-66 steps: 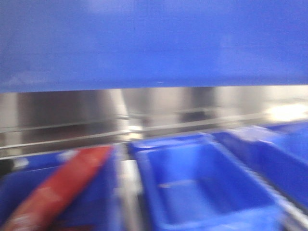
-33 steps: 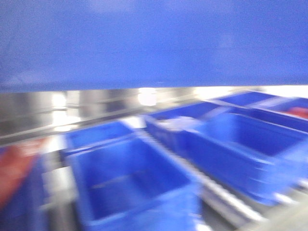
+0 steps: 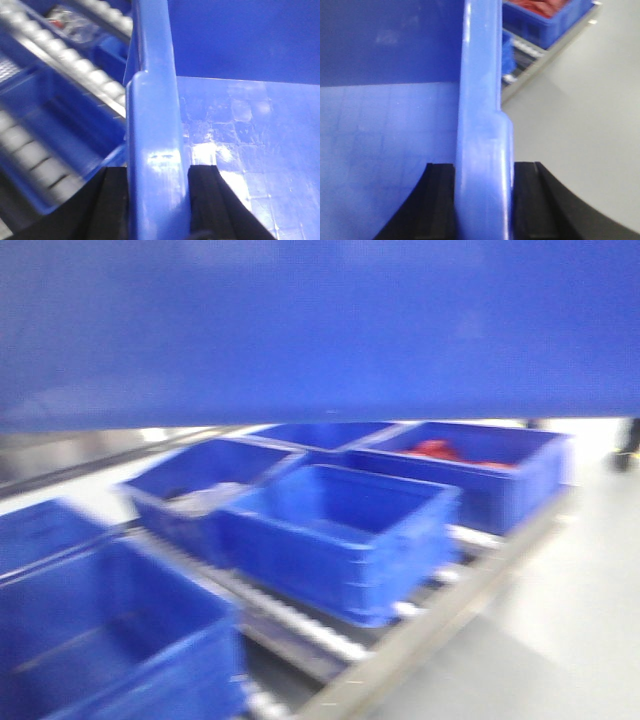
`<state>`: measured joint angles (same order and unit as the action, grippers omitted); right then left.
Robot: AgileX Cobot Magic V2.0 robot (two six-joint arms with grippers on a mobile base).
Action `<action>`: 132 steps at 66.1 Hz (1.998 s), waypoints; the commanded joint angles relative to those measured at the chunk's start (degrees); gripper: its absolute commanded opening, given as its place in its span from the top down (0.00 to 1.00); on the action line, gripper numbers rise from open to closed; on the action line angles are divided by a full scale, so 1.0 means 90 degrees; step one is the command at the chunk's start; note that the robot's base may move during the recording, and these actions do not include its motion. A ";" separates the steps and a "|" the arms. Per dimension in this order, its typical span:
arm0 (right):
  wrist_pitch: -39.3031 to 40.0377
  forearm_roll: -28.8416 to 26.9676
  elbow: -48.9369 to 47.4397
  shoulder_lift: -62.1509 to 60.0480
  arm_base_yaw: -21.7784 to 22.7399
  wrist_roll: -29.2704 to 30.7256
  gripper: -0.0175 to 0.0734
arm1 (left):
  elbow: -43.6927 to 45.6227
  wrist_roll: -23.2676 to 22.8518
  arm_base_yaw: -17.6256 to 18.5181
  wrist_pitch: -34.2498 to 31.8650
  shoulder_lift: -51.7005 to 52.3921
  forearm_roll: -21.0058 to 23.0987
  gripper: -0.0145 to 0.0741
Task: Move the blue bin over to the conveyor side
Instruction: 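Pull the held blue bin back away from the rack with both grippers, then hold the blue bin in both grippers while driving toward the red conveyor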
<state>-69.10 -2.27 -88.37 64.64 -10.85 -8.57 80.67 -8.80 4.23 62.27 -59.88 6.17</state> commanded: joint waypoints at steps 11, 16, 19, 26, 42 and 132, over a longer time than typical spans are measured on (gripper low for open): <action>0.0633 0.0388 -0.0090 -0.0139 0.0034 0.0054 0.90 | 0.0067 0.0080 0.0016 -0.0569 0.0129 -0.0180 0.86; 0.0633 0.0388 -0.0090 -0.0139 0.0034 0.0054 0.90 | 0.0067 0.0080 0.0016 -0.0569 0.0129 -0.0180 0.86; 0.0633 0.0388 -0.0090 -0.0139 0.0034 0.0054 0.90 | 0.0067 0.0080 0.0016 -0.0569 0.0129 -0.0180 0.86; 0.0633 0.0388 -0.0090 -0.0139 0.0034 0.0054 0.90 | 0.0067 0.0080 0.0016 -0.0569 0.0129 -0.0180 0.86; 0.0633 0.0388 -0.0090 -0.0139 0.0034 0.0054 0.90 | 0.0067 0.0080 0.0016 -0.0569 0.0129 -0.0208 0.86; 0.0661 0.0388 -0.0090 -0.0139 0.0034 0.0054 0.90 | 0.0067 0.0080 0.0016 -0.0569 0.0129 -0.0223 0.86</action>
<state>-69.10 -2.27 -88.37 64.59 -10.85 -8.58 80.57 -8.80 4.23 62.16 -59.88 6.04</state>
